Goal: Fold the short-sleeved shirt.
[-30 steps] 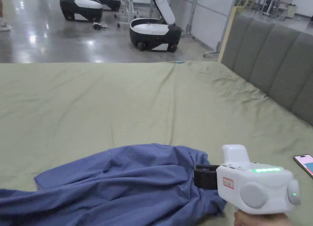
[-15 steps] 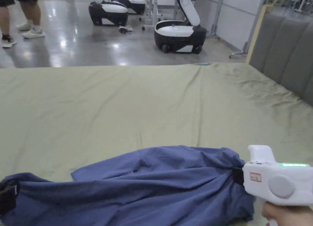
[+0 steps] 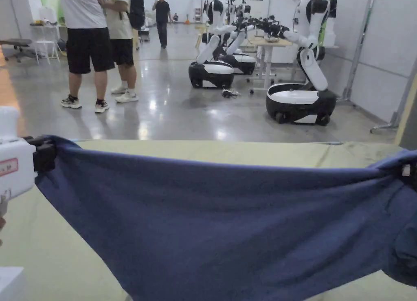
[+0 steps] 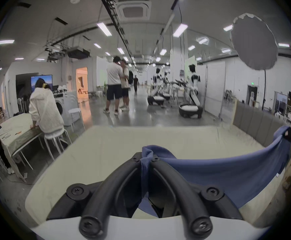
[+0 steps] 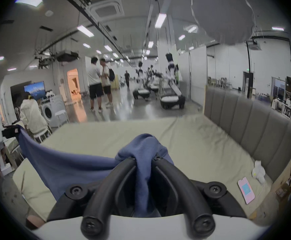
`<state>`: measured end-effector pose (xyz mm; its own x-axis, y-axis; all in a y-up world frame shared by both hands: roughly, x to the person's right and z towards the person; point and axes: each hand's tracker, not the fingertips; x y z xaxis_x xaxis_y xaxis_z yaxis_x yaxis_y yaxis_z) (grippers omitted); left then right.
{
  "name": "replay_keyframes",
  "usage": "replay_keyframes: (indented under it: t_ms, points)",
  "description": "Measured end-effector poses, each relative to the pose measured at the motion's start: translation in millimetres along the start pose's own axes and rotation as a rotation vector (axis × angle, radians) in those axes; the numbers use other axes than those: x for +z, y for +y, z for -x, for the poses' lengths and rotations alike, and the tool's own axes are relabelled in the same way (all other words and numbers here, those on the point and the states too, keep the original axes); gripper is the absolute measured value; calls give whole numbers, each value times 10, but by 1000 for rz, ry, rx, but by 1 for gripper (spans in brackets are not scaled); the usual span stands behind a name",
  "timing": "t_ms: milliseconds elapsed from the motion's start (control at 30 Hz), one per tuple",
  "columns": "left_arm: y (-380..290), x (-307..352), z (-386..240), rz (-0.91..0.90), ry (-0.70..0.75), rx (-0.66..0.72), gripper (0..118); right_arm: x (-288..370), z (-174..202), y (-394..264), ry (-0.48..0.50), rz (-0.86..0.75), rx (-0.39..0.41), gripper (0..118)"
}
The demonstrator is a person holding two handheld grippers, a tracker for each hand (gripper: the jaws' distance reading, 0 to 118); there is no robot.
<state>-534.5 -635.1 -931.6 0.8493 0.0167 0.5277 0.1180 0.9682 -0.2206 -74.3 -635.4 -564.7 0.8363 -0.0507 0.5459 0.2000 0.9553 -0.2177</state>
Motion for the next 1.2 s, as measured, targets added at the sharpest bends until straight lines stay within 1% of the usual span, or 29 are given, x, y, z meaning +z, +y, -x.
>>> replay_keyframes:
  t_ms: [133, 233, 300, 367, 467, 500, 667, 700, 767, 833, 900, 967, 1000, 1067, 1133, 1200]
  points:
    - [598, -8, 133, -35, 14, 5, 3, 107, 163, 533, -12, -100, 95, 10]
    - [898, -94, 116, -60, 53, -22, 3, -25, 295, 855, -16, -131, 110, 10]
    - [1023, -233, 102, -71, 80, -16, 3, -211, 399, 1052, -24, -130, 127, 10]
    - [1138, -391, 83, -88, 116, -1, 3, -504, 419, 1245, -39, -118, 149, 10]
    - [1352, -695, 58, -124, 176, -44, 3, -894, 537, 1506, -68, -136, 179, 10]
    - [1427, -789, 45, -131, 197, -63, 3, -1012, 570, 1588, -77, -144, 181, 10]
    - [1633, -1131, -41, -144, 222, -66, 3, -1536, 649, 1842, -115, -175, 174, 10]
    - [1650, -1212, -57, -143, 231, -69, 3, -1641, 648, 1867, -123, -187, 157, 10]
    - [1635, -1381, -107, -158, 243, -82, 3, -1880, 655, 1862, -132, -195, 131, 10]
    - [1531, -1534, -174, -179, 252, -100, 3, -2149, 675, 1821, -152, -179, 136, 10]
    - [1392, -1716, -221, -167, 249, -87, 3, -2397, 677, 1705, -168, -146, 159, 10]
    - [1159, -1935, -270, -117, 238, -90, 3, -2652, 680, 1516, -176, -109, 185, 10]
    - [1037, -2034, -297, -86, 240, -105, 3, -2723, 685, 1395, -178, -97, 189, 10]
    - [755, -2242, -329, -45, 236, -125, 3, -2958, 675, 1127, -177, -24, 211, 10]
    - [456, -2352, -350, -45, 233, -111, 3, -3165, 661, 838, -188, 18, 249, 9]
    - [188, -2466, -378, -11, 230, -100, 3, -3300, 618, 581, -180, 36, 241, 9]
